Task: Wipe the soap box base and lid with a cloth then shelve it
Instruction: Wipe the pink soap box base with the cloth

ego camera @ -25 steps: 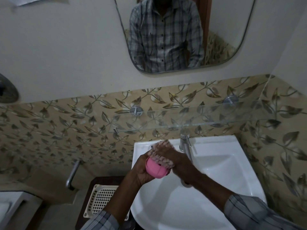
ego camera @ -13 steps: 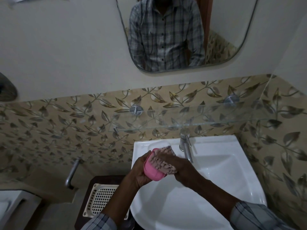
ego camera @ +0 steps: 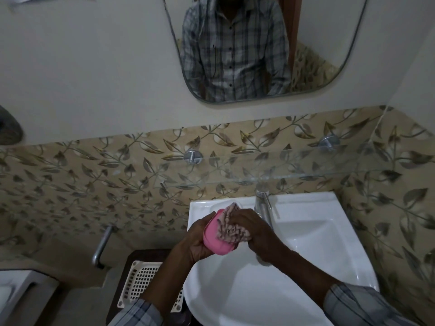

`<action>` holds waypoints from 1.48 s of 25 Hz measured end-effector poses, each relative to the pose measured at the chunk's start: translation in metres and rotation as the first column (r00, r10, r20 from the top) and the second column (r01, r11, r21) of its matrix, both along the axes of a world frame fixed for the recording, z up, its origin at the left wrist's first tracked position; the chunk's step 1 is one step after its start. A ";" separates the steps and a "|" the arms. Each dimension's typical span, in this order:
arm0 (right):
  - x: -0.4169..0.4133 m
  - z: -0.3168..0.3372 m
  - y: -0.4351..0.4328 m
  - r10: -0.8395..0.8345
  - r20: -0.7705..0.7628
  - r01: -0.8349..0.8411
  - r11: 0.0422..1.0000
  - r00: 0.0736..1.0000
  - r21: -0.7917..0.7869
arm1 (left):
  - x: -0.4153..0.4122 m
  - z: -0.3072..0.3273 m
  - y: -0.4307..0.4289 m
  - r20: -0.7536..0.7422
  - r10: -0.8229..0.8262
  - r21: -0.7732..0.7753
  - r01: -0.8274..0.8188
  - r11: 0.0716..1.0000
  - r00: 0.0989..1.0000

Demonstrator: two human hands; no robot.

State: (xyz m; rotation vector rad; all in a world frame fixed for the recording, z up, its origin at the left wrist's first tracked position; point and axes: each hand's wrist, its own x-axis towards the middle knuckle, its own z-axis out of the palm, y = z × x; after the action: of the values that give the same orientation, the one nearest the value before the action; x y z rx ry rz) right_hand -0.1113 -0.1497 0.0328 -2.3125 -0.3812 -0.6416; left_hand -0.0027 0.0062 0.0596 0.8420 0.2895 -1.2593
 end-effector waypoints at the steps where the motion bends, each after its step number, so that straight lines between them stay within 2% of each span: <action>1: -0.001 -0.003 0.000 -0.012 -0.003 0.012 1.000 1.000 -0.003 | 0.000 -0.001 -0.001 -0.012 0.016 0.000 -0.016 1.000 1.000; 4: -0.006 -0.010 -0.007 0.058 0.090 -0.049 0.994 0.994 -0.102 | 0.000 -0.006 -0.002 -0.034 0.028 0.005 -0.028 1.000 0.999; 7: -0.008 -0.006 -0.013 -0.097 0.048 0.099 0.994 0.994 -0.038 | -0.002 -0.010 -0.005 0.006 0.054 0.046 -0.055 0.997 0.999; 9: -0.015 -0.007 0.014 -0.147 0.001 0.146 0.986 0.989 -0.075 | -0.002 -0.010 -0.010 0.070 0.109 0.114 -0.117 0.987 0.992; 10: -0.016 -0.005 0.032 -0.179 -0.076 0.180 0.984 0.981 0.010 | -0.003 -0.010 -0.013 0.145 0.137 0.152 -0.159 0.976 0.980; 11: -0.013 0.004 0.045 -0.224 -0.209 0.263 0.947 0.952 0.185 | -0.007 -0.011 -0.017 0.245 0.157 0.175 -0.203 0.963 0.957; 12: -0.002 0.017 0.047 -0.232 -0.366 0.382 0.825 0.901 0.417 | -0.012 -0.010 -0.021 0.350 0.178 0.166 -0.248 0.955 0.920; 13: 0.015 0.028 0.040 -0.189 -0.508 0.505 0.614 0.841 0.607 | -0.020 -0.012 -0.026 0.441 0.200 0.140 -0.287 0.948 0.875; 14: 0.030 0.038 0.032 -0.120 -0.601 0.593 0.400 0.790 0.699 | -0.026 -0.015 -0.030 0.498 0.227 0.118 -0.325 0.938 0.837; 15: 0.042 0.043 0.028 -0.105 -0.631 0.627 0.316 0.769 0.712 | -0.031 -0.018 -0.033 0.515 0.254 0.110 -0.357 0.928 0.818; 16: 0.045 0.047 0.028 -0.137 -0.636 0.637 0.353 0.759 0.685 | -0.034 -0.018 -0.035 0.496 0.279 0.111 -0.379 0.918 0.822; 17: 0.040 0.047 0.031 -0.178 -0.611 0.614 0.459 0.772 0.642 | -0.032 -0.017 -0.033 0.461 0.292 0.121 -0.385 0.915 0.838; 19: 0.015 0.042 0.033 -0.104 -0.533 0.404 0.776 0.840 0.485 | -0.024 -0.012 -0.026 0.393 0.259 0.184 -0.351 0.918 0.882; 20: 0.004 0.037 0.024 -0.039 -0.517 0.263 0.892 0.855 0.367 | -0.021 -0.009 -0.020 0.350 0.232 0.208 -0.316 0.925 0.908; 21: 0.000 0.034 0.007 -0.018 -0.511 0.171 0.952 0.859 0.253 | -0.018 -0.005 -0.016 0.291 0.209 0.199 -0.272 0.942 0.934; 23: 0.000 0.029 -0.026 -0.123 -0.401 0.203 0.966 0.908 0.163 | -0.015 -0.002 -0.008 0.172 0.171 0.110 -0.192 0.975 0.970; 24: 0.002 0.029 -0.035 -0.180 -0.256 0.215 0.970 0.950 0.113 | -0.015 0.000 -0.006 0.131 0.139 0.055 -0.147 0.988 0.982; 25: 0.005 0.027 -0.035 -0.158 -0.105 0.160 0.987 0.982 0.007 | -0.015 0.002 -0.005 0.102 0.108 0.010 -0.110 0.994 0.989; 26: 0.006 0.021 -0.029 -0.039 0.030 0.042 0.991 0.999 -0.130 | -0.016 0.004 -0.005 0.056 0.084 -0.055 -0.081 0.995 0.995; 28: 0.004 0.011 -0.019 0.202 0.140 -0.151 0.940 0.969 -0.307 | -0.021 0.006 -0.007 0.032 0.033 -0.140 -0.028 0.990 0.999; 29: 0.002 0.011 -0.016 0.198 0.140 -0.147 0.939 0.970 -0.313 | -0.022 0.005 -0.008 0.021 0.026 -0.154 -0.022 0.988 0.999; 30: 0.003 0.011 -0.015 0.123 0.147 -0.080 0.960 0.981 -0.269 | -0.022 0.004 -0.008 0.025 0.048 -0.145 -0.043 0.989 0.999; 32: 0.005 0.014 0.000 -0.111 0.125 0.131 0.978 0.986 -0.161 | -0.019 0.002 -0.008 0.102 0.154 -0.116 -0.142 0.983 0.983; 33: 0.006 0.020 0.012 -0.238 0.048 0.242 0.964 0.970 -0.107 | -0.018 -0.002 -0.009 0.178 0.202 -0.093 -0.188 0.978 0.963; 34: 0.006 0.029 0.025 -0.344 -0.085 0.343 0.939 0.935 -0.030 | -0.018 -0.005 -0.009 0.261 0.228 -0.063 -0.219 0.974 0.938; 35: 0.009 0.034 0.036 -0.415 -0.248 0.423 0.906 0.875 -0.025 | -0.019 -0.009 -0.008 0.325 0.239 -0.025 -0.244 0.969 0.915; 37: 0.016 0.038 0.045 -0.502 -0.461 0.483 0.859 0.732 -0.169 | -0.025 -0.018 -0.008 0.431 0.257 0.027 -0.298 0.954 0.865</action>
State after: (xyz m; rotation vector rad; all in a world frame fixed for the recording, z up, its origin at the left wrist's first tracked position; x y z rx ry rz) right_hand -0.0949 -0.1043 0.0710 -2.5162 0.4899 -0.2521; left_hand -0.0279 -0.0015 0.0418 1.0890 0.1119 -0.7706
